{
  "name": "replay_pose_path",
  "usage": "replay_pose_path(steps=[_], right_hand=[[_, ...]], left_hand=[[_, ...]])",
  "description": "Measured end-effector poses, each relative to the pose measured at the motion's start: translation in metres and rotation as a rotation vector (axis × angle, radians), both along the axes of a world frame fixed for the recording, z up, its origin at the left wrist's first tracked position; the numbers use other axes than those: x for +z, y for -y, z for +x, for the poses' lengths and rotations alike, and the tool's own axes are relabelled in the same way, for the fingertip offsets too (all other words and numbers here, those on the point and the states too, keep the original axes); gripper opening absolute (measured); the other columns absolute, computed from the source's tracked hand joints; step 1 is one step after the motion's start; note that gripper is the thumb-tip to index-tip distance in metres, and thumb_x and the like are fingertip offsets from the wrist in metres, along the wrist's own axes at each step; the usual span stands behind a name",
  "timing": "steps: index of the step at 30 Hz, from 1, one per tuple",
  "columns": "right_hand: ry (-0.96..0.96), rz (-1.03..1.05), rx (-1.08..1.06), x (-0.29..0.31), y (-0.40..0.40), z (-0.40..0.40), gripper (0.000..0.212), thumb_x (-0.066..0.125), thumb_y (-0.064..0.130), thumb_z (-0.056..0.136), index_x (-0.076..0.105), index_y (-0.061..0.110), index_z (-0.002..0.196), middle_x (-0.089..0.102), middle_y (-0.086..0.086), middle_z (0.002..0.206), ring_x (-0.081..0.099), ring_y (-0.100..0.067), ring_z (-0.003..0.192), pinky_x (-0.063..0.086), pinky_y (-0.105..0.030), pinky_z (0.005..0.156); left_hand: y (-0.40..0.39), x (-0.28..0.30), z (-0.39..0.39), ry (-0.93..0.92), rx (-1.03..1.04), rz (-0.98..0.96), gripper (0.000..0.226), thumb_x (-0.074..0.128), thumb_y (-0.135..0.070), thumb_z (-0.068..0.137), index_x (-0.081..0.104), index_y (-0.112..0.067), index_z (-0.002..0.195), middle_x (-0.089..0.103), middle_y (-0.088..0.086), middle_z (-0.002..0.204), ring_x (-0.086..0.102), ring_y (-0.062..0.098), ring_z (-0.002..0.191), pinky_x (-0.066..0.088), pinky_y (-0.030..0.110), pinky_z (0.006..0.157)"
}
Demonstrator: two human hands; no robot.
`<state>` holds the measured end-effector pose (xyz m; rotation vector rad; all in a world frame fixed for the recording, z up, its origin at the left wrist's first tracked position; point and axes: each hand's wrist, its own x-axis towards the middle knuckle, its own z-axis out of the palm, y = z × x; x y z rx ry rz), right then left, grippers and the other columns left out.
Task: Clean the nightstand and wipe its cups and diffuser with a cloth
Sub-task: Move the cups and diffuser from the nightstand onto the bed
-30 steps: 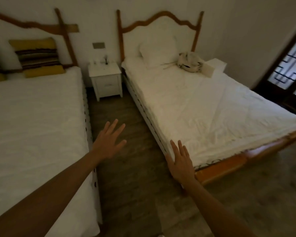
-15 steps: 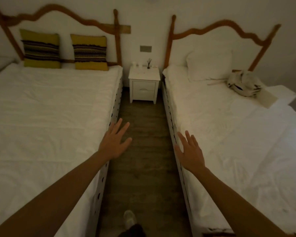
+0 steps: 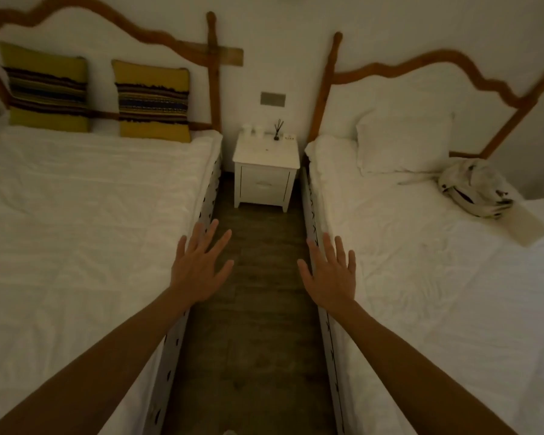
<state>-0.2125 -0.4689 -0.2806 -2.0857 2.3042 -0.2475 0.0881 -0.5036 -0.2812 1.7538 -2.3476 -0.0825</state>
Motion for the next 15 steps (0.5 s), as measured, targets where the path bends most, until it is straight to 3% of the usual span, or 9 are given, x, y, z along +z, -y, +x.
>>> replay_pose_path(steps=[5,12,15], right_hand=[[0.000,-0.017,0.003,0.000,0.096,-0.009,0.069,0.013,0.071,0.095,0.015,0.040,0.157,0.009,-0.003,0.168,0.005,-0.026,0.155,0.006,-0.053,0.123],[0.029,0.019,-0.011,-0.023,0.271,-0.031,0.076,0.001,0.080,0.089,0.001,0.044,0.156,-0.003,0.000,0.169,-0.006,-0.025,0.155,-0.009,-0.050,0.120],[0.058,0.052,-0.020,-0.026,0.359,-0.044,0.077,0.000,0.081,0.088,0.001,0.045,0.156,-0.003,-0.001,0.169,-0.007,-0.026,0.155,-0.007,-0.051,0.121]], left_hand=[[0.106,0.004,-0.009,0.026,0.010,0.007,0.072,0.013,-0.071,0.090,0.001,-0.041,0.155,-0.008,-0.001,0.165,-0.005,0.030,0.152,0.006,0.055,0.121],[0.281,-0.011,-0.028,0.036,0.060,0.035,0.072,0.018,-0.071,0.092,-0.001,-0.041,0.155,-0.012,0.000,0.166,-0.010,0.029,0.152,0.003,0.055,0.122],[0.362,-0.016,-0.037,0.060,0.095,0.078,0.073,0.016,-0.072,0.091,0.000,-0.040,0.155,-0.011,-0.001,0.166,-0.010,0.029,0.153,0.003,0.054,0.122]])
